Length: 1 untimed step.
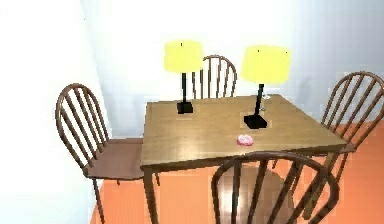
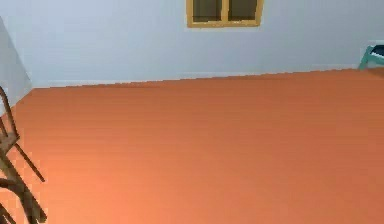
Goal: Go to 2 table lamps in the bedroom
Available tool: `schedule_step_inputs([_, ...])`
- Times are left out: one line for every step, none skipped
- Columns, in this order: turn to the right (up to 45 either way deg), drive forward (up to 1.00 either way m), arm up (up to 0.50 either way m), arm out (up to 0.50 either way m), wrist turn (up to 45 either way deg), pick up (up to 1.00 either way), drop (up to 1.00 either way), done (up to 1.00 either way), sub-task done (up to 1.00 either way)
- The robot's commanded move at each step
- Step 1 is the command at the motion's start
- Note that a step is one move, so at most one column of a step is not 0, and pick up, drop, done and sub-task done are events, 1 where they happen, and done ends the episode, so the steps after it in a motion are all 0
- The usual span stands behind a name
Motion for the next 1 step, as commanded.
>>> schedule_step_inputs([0.0, 0.0, 0.0, 0.0, 0.0, 0.0, 0.0, 1.0, 0.0])
